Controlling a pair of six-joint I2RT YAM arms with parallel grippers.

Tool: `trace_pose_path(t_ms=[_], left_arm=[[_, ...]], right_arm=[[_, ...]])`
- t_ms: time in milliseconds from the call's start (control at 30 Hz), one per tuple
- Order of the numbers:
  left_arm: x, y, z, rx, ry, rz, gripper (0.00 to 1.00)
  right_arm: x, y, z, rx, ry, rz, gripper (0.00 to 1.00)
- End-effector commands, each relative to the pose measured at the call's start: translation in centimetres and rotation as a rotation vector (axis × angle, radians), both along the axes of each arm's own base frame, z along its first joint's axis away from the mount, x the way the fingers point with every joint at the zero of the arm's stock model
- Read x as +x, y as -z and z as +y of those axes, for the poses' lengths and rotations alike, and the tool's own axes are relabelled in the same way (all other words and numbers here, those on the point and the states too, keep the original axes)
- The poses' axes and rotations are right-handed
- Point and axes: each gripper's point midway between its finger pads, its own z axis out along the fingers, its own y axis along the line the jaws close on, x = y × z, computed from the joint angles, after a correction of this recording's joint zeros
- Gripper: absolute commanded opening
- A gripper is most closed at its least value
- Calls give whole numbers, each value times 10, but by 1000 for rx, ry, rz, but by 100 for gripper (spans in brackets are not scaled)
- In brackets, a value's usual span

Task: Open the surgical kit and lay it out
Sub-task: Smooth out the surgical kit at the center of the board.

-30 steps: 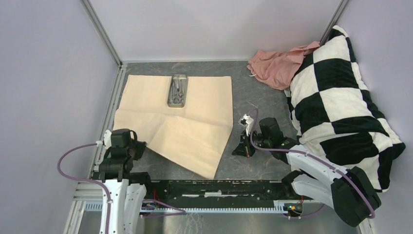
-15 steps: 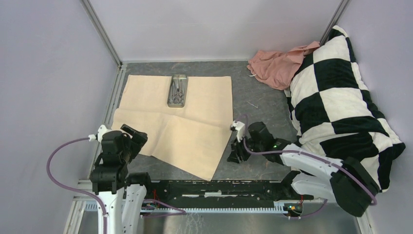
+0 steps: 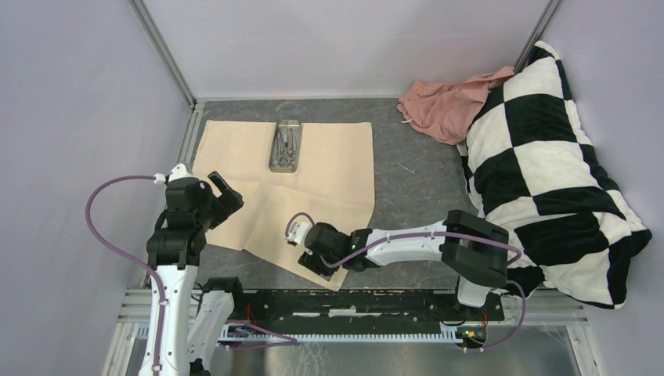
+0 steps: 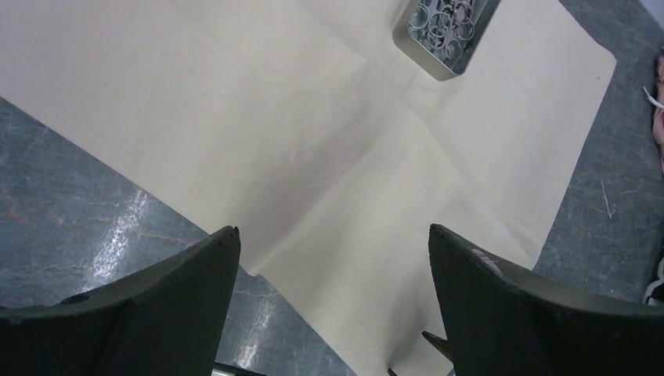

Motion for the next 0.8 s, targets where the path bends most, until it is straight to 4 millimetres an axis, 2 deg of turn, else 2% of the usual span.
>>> trace_pose_path(t_ms=[0, 133, 233, 333, 433, 533, 667, 767], left_arm=[[17, -33, -1, 69, 78, -121, 95], [22, -39, 4, 104, 72, -129, 95], [24, -41, 6, 121, 82, -121, 94], [26, -44, 4, 124, 94, -130, 94], [27, -44, 3, 121, 101, -137, 94], [29, -41, 0, 96, 102, -131, 94], [31, -26, -5, 42, 87, -94, 94], [33, -17, -12, -13, 90, -82, 94]], right_arm=[[-6, 19, -9, -137, 6, -83, 64], [-25, 35, -32, -205, -2, -72, 64], [-34, 46, -64, -245, 20, -51, 64], [-41, 49, -93, -260, 42, -29, 64], [-50, 49, -109, -248, 41, 2, 64], [-47, 47, -127, -261, 79, -17, 67], [-35, 40, -145, -278, 127, -51, 70], [-32, 32, -150, -259, 128, -56, 71]])
